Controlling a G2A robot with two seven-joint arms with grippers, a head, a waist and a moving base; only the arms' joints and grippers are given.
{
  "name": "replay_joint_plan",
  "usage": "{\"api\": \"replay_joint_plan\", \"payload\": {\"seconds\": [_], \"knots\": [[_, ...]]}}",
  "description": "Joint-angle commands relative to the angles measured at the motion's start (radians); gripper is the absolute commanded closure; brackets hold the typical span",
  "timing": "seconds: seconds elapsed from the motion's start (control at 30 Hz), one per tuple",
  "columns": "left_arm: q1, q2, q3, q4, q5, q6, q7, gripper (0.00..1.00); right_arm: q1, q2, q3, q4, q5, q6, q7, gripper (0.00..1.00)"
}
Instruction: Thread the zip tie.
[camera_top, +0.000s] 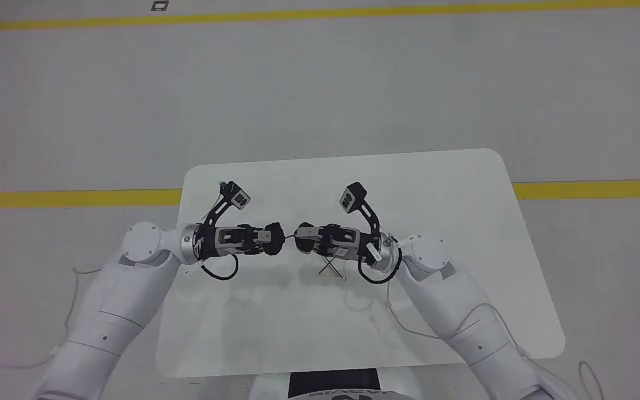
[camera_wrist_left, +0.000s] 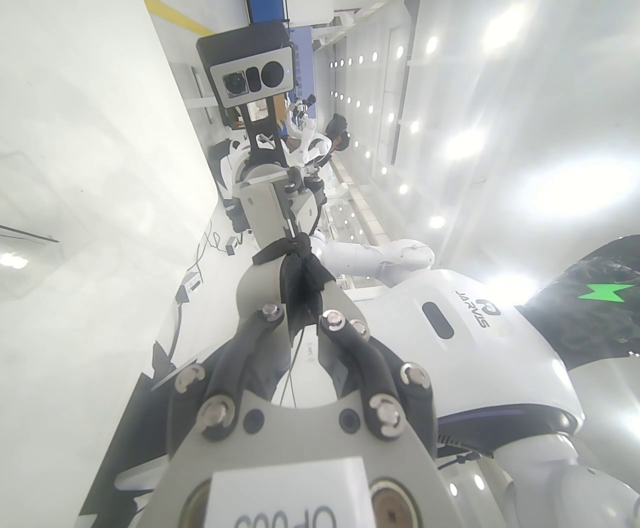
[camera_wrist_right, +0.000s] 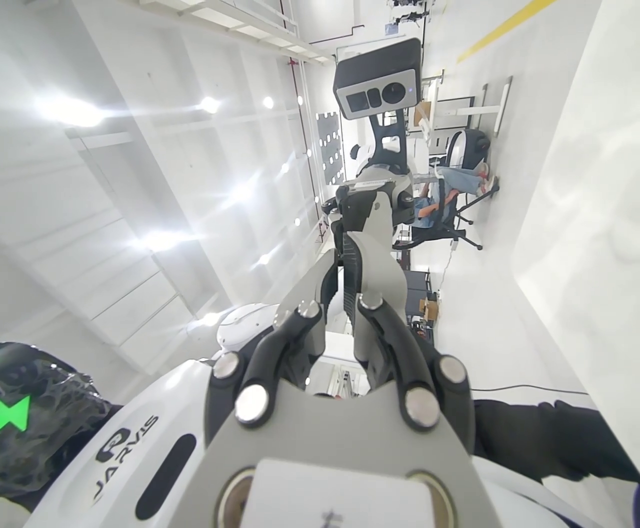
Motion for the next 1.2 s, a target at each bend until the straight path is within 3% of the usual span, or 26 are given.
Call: {"api": "replay_joint_plan", "payload": {"seconds": [0.0, 0.07, 0.47, 0.67, 0.77, 0.93, 1.17], "knots": [[0.000, 0.000, 0.000, 0.000, 0.000, 0.000, 0.000, 1.00, 0.001, 0.001, -0.001, 0.000, 0.000, 0.001, -0.001, 0.96], [0.000, 0.000, 0.000, 0.000, 0.000, 0.000, 0.000, 1.00, 0.001, 0.002, -0.003, -0.001, 0.000, 0.002, -0.001, 0.91], [0.000, 0.000, 0.000, 0.000, 0.000, 0.000, 0.000, 1.00, 0.005, 0.006, -0.010, -0.003, 0.001, -0.002, -0.008, 0.91], [0.000, 0.000, 0.000, 0.000, 0.000, 0.000, 0.000, 1.00, 0.009, 0.008, -0.015, -0.005, -0.013, 0.000, -0.019, 0.86], [0.000, 0.000, 0.000, 0.000, 0.000, 0.000, 0.000, 1.00, 0.009, 0.009, -0.017, -0.005, -0.011, -0.001, -0.022, 0.87], [0.000, 0.000, 0.000, 0.000, 0.000, 0.000, 0.000, 1.00, 0.010, 0.010, -0.019, -0.006, -0.010, -0.007, -0.026, 1.00], [0.000, 0.000, 0.000, 0.000, 0.000, 0.000, 0.000, 1.00, 0.009, 0.012, -0.022, -0.008, -0.014, -0.009, -0.033, 1.00]]}}
